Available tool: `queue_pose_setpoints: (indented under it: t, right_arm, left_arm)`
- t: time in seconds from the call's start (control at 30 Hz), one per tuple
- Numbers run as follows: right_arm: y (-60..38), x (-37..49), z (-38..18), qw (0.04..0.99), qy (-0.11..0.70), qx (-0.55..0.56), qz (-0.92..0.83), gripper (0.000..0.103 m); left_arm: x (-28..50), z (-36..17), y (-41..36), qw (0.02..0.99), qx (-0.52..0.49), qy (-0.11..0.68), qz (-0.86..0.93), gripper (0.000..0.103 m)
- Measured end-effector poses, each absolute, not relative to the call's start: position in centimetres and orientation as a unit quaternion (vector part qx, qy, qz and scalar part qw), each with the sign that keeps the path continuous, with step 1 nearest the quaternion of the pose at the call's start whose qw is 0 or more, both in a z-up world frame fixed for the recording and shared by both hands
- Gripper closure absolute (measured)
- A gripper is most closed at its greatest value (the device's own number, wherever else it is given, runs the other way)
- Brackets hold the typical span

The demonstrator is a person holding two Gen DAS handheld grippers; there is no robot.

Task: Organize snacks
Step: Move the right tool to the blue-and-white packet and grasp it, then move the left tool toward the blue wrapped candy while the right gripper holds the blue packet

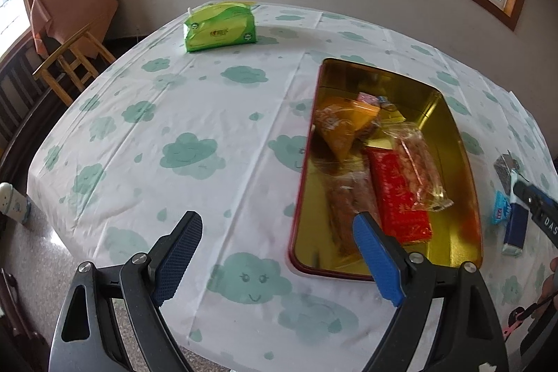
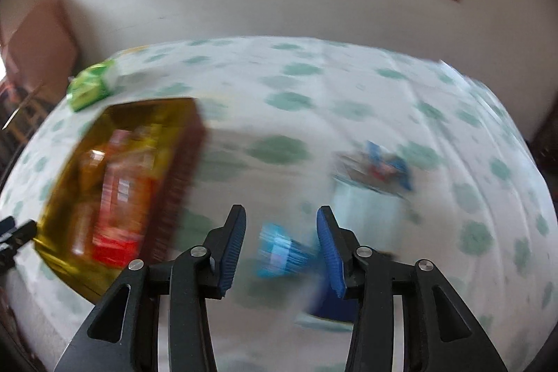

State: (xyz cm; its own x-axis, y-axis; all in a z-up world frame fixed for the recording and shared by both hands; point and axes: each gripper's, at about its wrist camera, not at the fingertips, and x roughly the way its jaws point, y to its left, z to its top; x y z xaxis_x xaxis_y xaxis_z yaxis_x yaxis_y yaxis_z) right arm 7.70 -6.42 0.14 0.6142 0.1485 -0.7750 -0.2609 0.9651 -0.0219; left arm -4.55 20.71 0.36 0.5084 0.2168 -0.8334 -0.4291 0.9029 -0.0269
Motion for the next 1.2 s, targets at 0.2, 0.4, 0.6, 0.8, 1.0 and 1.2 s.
queue_pose_setpoints:
  t: [0.2, 0.4, 0.6, 0.8, 1.0, 1.2]
  right_arm:
    - [-11.6, 7.0, -1.6, 0.885, 0.459, -0.029, 0.078, 0.05]
    - [-12.1, 6.6, -2.4, 0.881, 0.466, -0.012, 0.079, 0.046]
    - [-11.2, 7.6, -3.3, 0.882, 0.466, -0.018, 0.071, 0.043]
    - [-12.0, 8.3, -3.7, 0.882, 0.465, -0.003, 0.077, 0.045]
    - [-12.5, 8.1, -3.9, 0.88, 0.467, -0.009, 0.087, 0.052]
    - [-13.6, 6.9, -3.8, 0.88, 0.465, -0.03, 0.097, 0.053]
  left_arm:
    - [-4.2, 0.5, 19.3, 0.864, -0.106, 0.46, 0.174, 0.017]
    - [-3.9, 0.5, 18.4, 0.865, -0.098, 0.464, 0.167, 0.017]
    - [-3.6, 0.4, 17.3, 0.864, -0.086, 0.469, 0.16, 0.017]
    - [-3.2, 0.7, 16.3, 0.866, -0.076, 0.469, 0.155, 0.017]
    - [-2.7, 1.0, 14.8, 0.868, -0.065, 0.471, 0.143, 0.017]
    - [-2.2, 1.4, 12.7, 0.872, -0.047, 0.471, 0.124, 0.017]
